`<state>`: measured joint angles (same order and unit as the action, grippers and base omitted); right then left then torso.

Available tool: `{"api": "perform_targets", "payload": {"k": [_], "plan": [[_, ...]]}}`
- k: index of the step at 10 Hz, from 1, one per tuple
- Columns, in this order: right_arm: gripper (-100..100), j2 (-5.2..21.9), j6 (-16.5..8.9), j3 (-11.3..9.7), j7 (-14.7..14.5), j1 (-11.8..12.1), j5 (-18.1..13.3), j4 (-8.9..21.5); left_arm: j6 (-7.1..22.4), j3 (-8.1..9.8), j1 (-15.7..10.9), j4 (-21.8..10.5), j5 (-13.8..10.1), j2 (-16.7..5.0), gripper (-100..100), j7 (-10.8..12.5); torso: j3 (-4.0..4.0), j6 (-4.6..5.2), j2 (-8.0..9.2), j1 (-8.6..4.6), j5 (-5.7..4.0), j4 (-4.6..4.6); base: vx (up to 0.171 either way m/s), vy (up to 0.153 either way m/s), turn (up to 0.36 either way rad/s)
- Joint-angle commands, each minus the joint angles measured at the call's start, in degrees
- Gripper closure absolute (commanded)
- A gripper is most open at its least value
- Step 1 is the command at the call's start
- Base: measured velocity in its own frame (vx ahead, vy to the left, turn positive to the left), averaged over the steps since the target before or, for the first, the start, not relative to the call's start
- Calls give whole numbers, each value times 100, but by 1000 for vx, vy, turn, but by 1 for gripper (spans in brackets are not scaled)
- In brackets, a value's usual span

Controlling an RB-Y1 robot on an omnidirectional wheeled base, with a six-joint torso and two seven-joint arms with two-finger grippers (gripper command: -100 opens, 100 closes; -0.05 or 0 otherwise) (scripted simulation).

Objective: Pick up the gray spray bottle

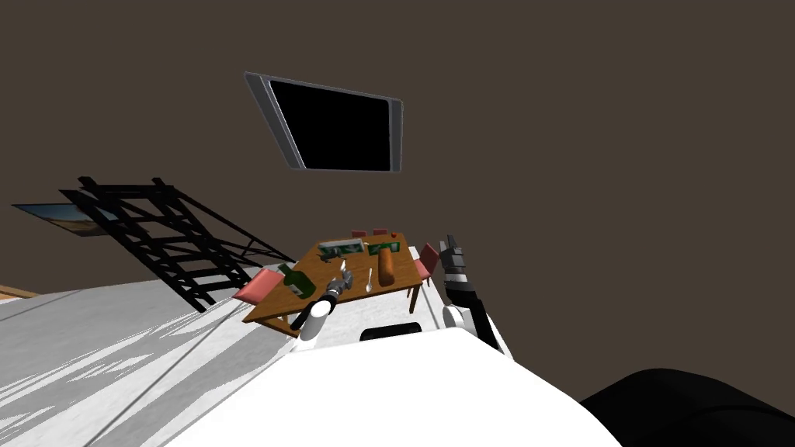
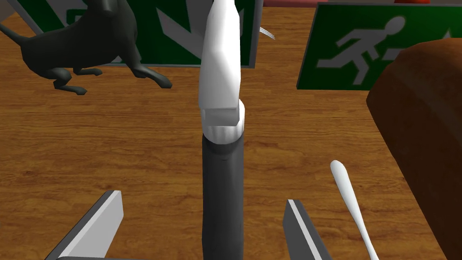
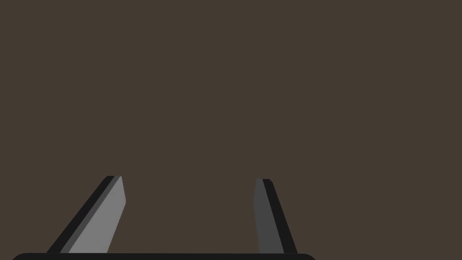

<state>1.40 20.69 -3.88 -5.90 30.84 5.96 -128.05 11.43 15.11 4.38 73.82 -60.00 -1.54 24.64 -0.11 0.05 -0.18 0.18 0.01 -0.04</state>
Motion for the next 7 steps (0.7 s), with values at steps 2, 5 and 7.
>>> {"api": "perform_targets", "payload": {"k": [2, 5, 7], "plan": [[0, 0, 0, 0, 0, 1, 0, 0, -4, -131, -488, -493, -182, 133, -100, -443, -1, -2, -1, 0, 0, 0, 4, 16, 304], [0, 0, 0, 0, 0, -1, 0, 0, 17, -180, -726, -686, -257, 198, -100, -707, 1, 1, 1, -2, -1, 0, 7, 10, 97], [0, 0, 0, 1, 0, 1, 0, 0, 37, -229, -939, -878, -332, 263, -100, -926, -2, -2, -3, 2, 0, -1, 10, 13, 235]]}}
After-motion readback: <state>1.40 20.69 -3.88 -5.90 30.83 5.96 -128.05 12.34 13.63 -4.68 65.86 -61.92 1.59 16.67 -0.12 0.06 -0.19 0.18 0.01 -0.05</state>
